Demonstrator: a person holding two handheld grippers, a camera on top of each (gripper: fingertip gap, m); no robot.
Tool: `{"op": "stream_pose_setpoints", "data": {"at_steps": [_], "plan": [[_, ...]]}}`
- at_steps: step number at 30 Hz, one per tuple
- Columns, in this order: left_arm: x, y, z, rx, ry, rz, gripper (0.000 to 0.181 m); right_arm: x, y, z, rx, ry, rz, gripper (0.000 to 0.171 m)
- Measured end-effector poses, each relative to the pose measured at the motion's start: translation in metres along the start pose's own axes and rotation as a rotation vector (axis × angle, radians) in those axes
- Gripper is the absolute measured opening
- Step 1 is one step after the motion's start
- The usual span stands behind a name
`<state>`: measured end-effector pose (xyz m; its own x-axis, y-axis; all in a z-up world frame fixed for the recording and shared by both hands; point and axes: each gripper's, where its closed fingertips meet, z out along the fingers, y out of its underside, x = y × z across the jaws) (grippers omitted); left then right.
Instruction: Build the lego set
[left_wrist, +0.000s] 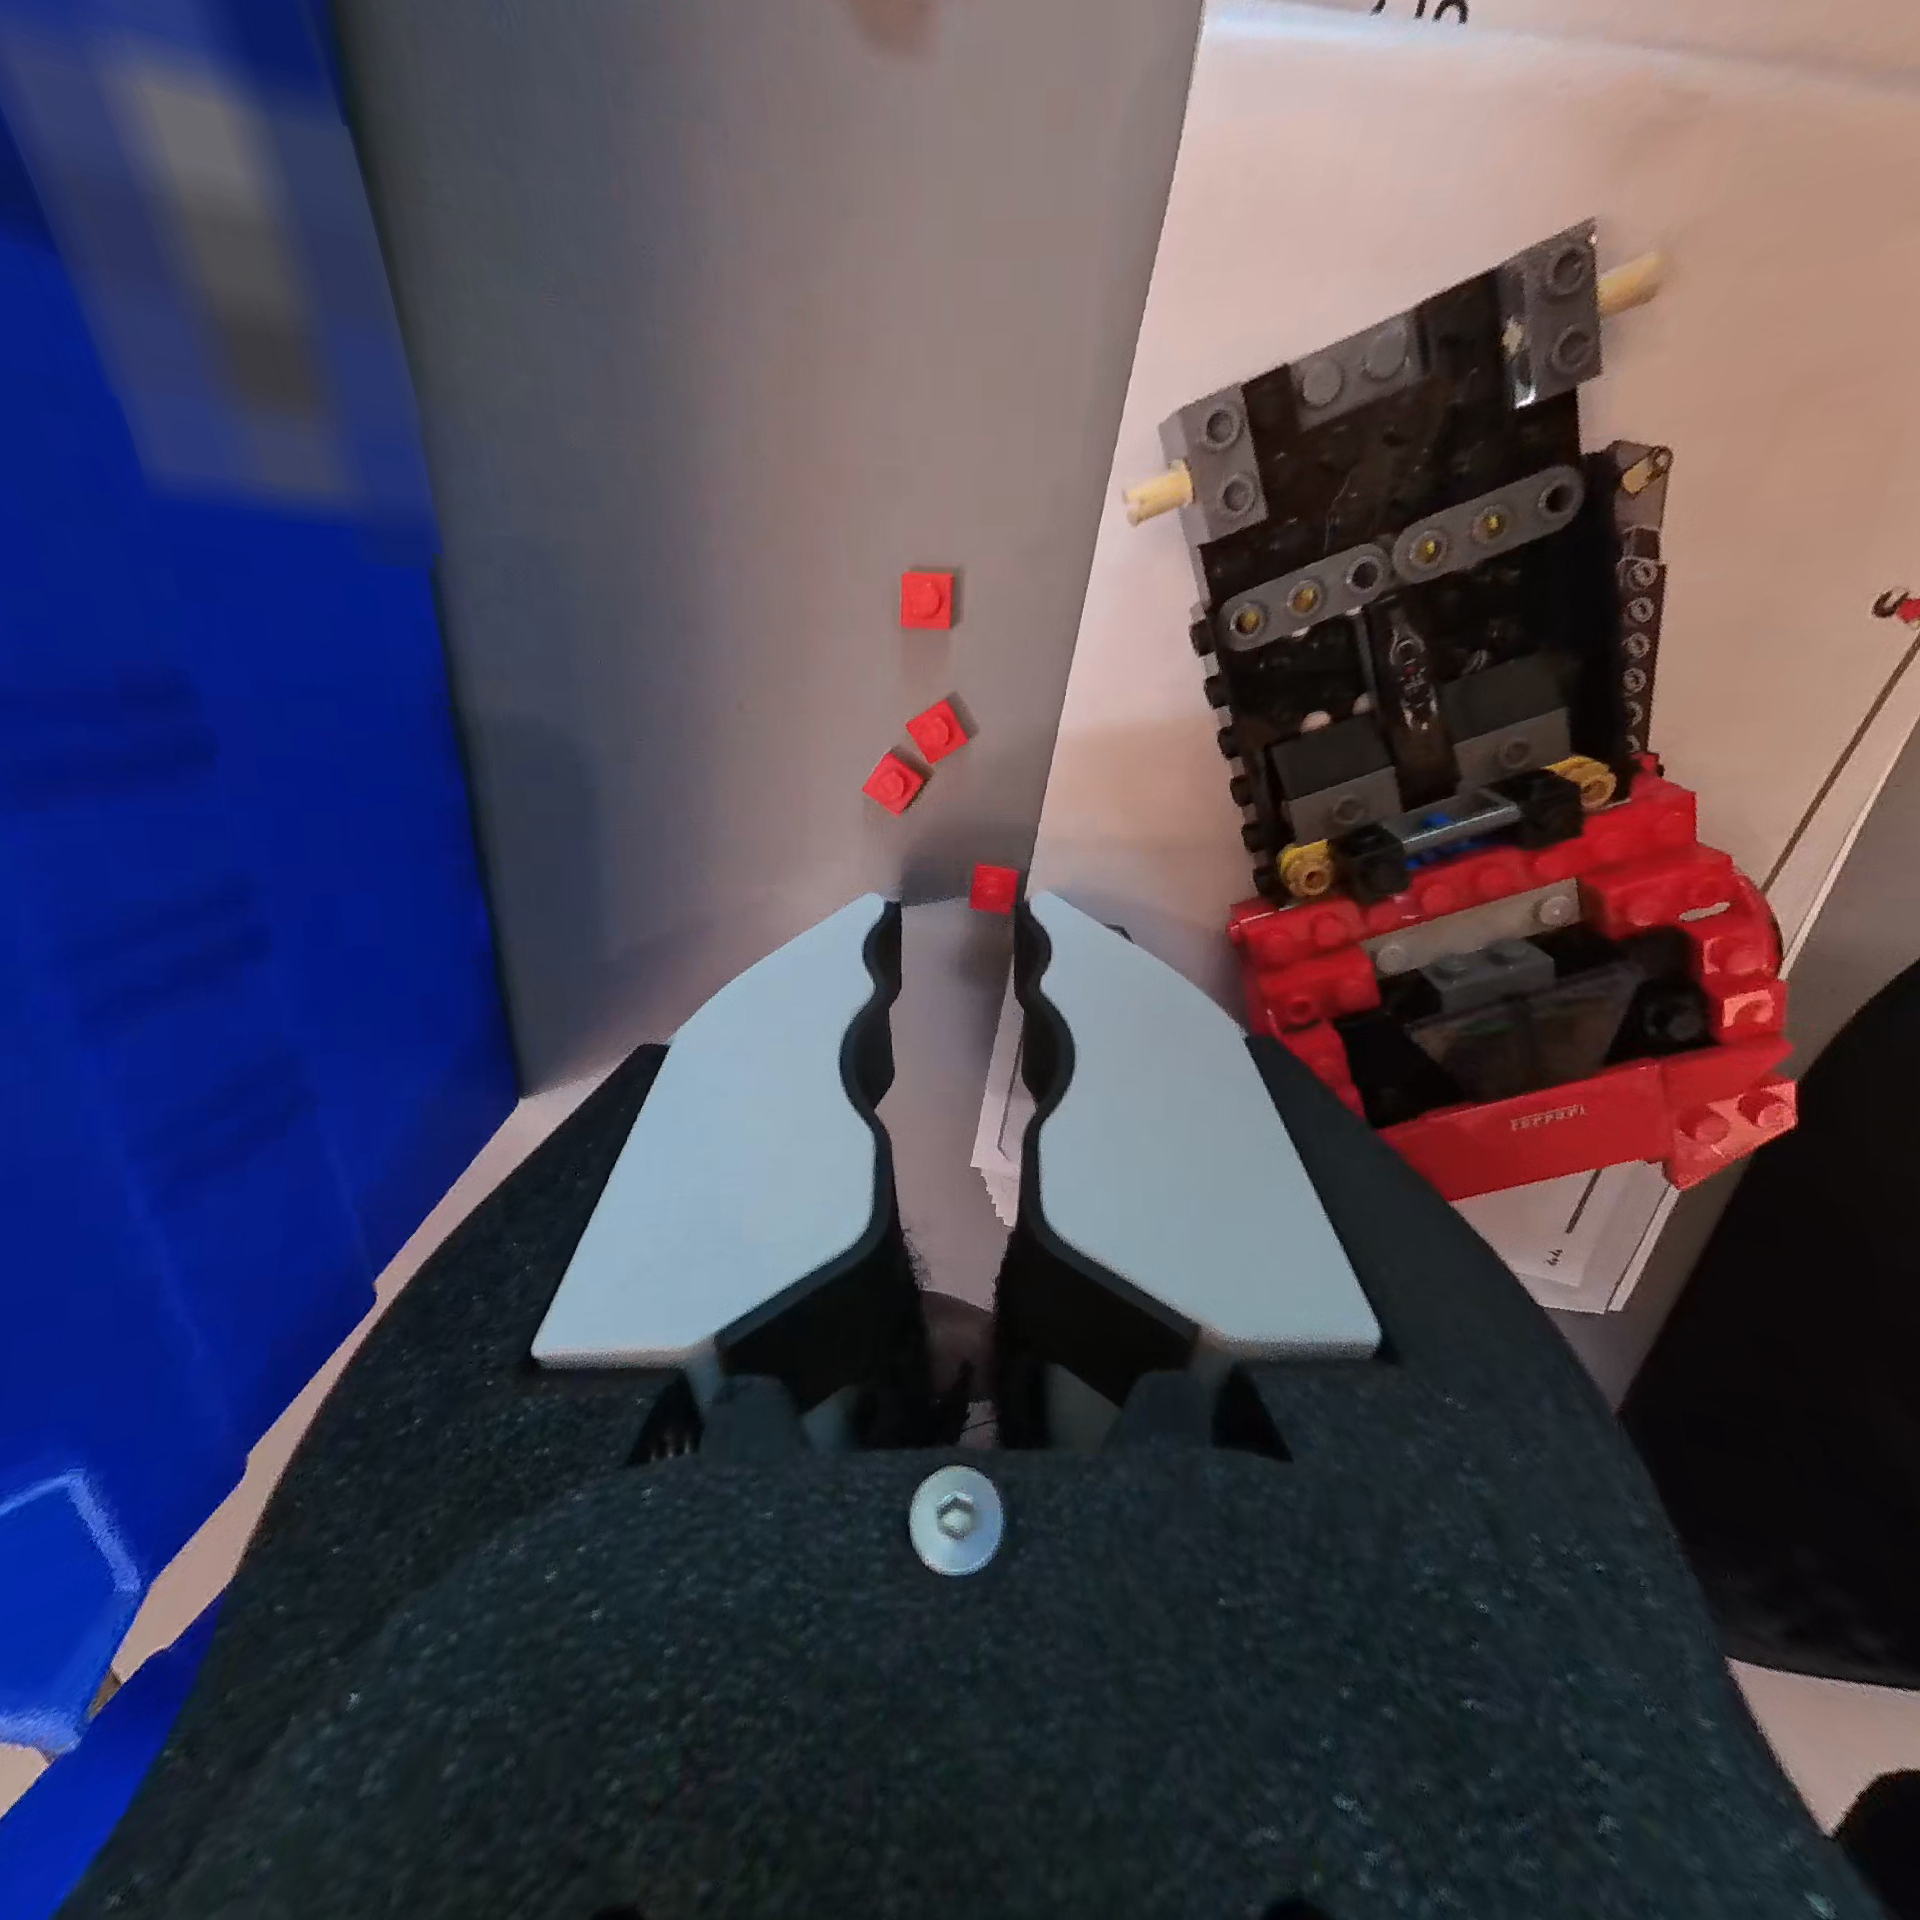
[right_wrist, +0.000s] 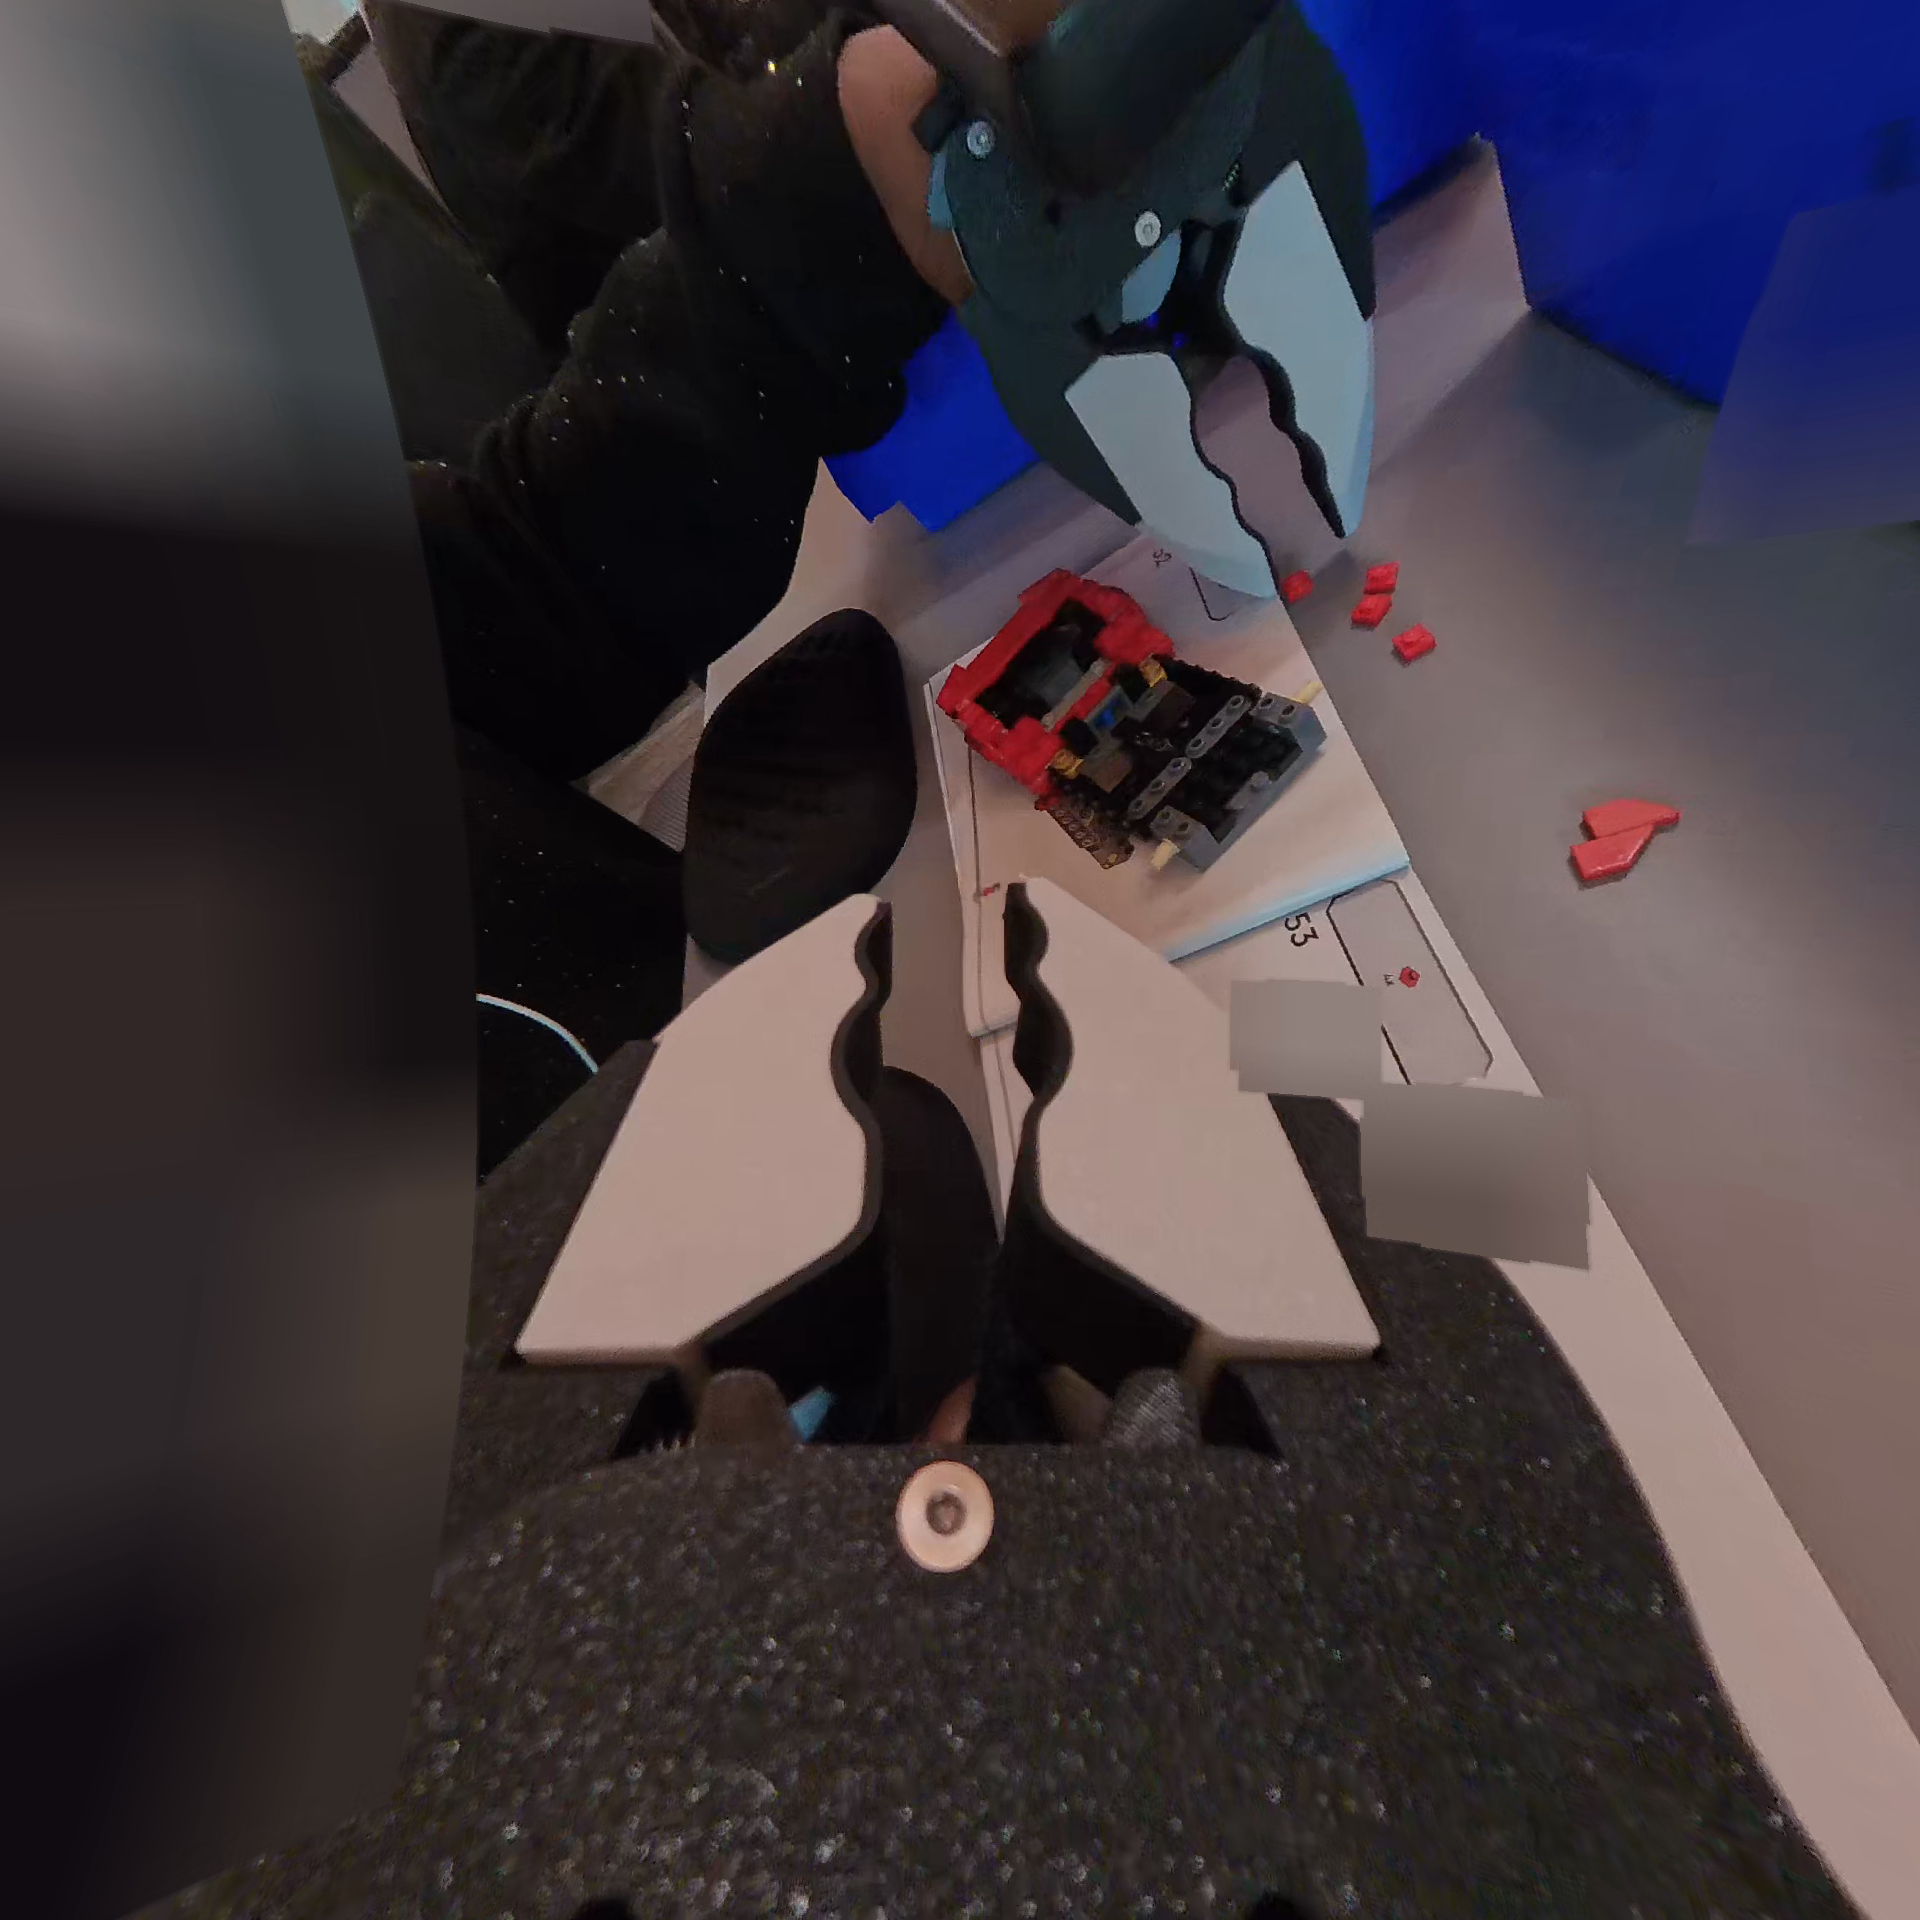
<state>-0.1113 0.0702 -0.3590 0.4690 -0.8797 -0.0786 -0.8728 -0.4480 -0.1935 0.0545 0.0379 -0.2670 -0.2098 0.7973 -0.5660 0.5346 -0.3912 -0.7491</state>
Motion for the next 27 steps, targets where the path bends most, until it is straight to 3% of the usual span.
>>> {"op": "stream_pose_setpoints", "data": {"at_steps": [8,11,18,23,27], "plan": [[-0.011,0.001,-0.02,0.095,-0.101,-0.116,0.016,0.009,-0.004,0.01,-0.02,0.073,-0.089,0.014],[-0.017,-0.003,-0.054,0.259,-0.222,-0.278,0.01,0.021,-0.013,0.015,-0.078,0.16,-0.178,0.012],[-0.003,0.018,-0.189,0.693,-0.464,-0.486,0.015,0.086,-0.044,0.045,-0.503,0.421,-0.561,0.008],[0.02,0.073,-0.214,0.869,-0.574,-0.614,0.019,0.116,-0.027,0.086,-0.787,0.363,-0.601,0.009],[0.035,0.096,-0.227,0.965,-0.616,-0.595,0.019,0.126,-0.02,0.094,-0.875,0.367,-0.604,0.01]]}}
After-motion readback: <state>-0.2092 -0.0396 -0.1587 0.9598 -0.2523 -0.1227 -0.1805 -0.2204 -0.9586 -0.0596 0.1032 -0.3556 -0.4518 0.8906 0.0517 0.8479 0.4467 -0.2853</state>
